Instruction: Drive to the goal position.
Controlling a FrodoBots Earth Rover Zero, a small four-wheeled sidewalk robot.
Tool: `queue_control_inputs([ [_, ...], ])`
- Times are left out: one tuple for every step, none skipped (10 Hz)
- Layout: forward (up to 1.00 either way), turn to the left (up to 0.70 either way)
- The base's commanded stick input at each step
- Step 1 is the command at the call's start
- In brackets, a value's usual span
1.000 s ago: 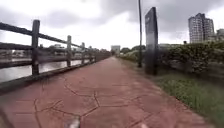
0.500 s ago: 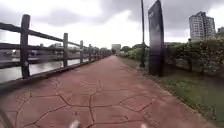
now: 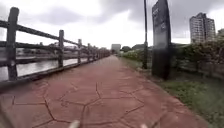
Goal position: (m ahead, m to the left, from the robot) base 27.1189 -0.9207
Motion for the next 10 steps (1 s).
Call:
queue_control_inputs([
  [0.7,0.0],
  [0.7,0.0],
  [0.7,0.0],
  [0.7,0.0],
  [0.7,0.0],
  [0.7,0.0],
  [0.7,0.0],
  [0.7,0.0],
  [0.7,0.0],
  [0.7,0.0],
])
